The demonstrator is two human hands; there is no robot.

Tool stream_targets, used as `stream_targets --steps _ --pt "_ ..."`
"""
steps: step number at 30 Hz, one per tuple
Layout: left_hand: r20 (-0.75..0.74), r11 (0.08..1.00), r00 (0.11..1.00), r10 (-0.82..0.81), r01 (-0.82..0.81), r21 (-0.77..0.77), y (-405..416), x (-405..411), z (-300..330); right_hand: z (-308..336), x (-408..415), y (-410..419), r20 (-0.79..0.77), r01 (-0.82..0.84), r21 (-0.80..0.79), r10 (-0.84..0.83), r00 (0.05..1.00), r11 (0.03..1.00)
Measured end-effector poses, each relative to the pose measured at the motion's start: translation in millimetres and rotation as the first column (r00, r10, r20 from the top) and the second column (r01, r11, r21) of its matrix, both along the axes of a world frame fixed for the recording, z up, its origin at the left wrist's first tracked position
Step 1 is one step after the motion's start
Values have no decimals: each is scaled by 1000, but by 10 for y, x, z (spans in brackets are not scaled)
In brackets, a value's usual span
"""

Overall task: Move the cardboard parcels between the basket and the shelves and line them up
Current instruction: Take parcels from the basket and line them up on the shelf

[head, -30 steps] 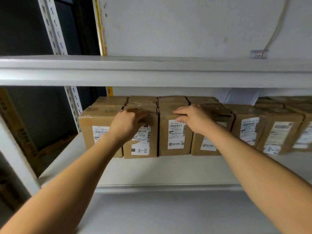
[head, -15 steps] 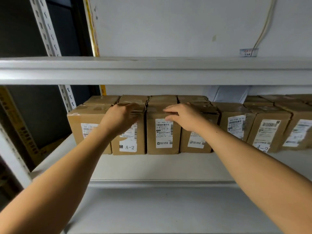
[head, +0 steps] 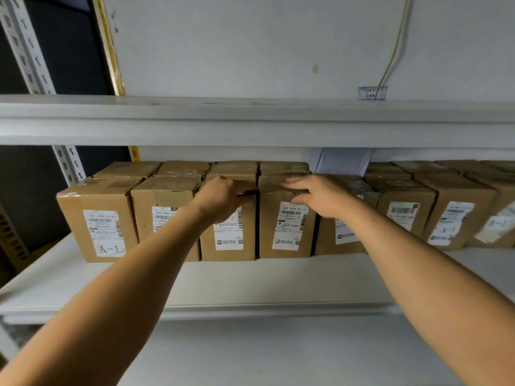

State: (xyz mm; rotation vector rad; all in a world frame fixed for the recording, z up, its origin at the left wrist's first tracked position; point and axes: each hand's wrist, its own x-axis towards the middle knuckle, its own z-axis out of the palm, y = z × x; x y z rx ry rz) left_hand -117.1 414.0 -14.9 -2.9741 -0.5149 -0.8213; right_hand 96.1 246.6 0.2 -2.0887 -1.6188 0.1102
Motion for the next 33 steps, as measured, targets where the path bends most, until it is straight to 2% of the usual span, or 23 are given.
stream_targets --steps 6,10,14,18,21,27,30,33 --pt "38 999 999 27 -26 -28 -89 124 -52 -64 94 5 28 -25 26 24 999 999" --pt "107 994 988 -109 107 20 -261 249 -87 -93 54 42 49 -11 56 9 999 998" --pt "136 993 986 -100 89 83 -223 303 -163 -12 63 -124 29 -35 55 33 999 998" --pt "80 992 992 -98 91 83 -172 391 -45 80 507 -574 72 131 82 -137 988 988" --pt "56 970 971 -231 226 85 -329 640 85 140 853 -900 89 257 59 -261 961 965" --pt "-112 965 959 -262 263 -1 -804 1342 162 19 1227 -1142 89 302 -80 -295 952 950" --pt "-156 979 968 -196 203 34 -915 1597 129 -117 1351 -1153 105 280 26 -281 954 960" --pt "-94 984 981 -171 174 26 -912 1638 122 -223 1434 -1143 126 246 169 -268 955 954"
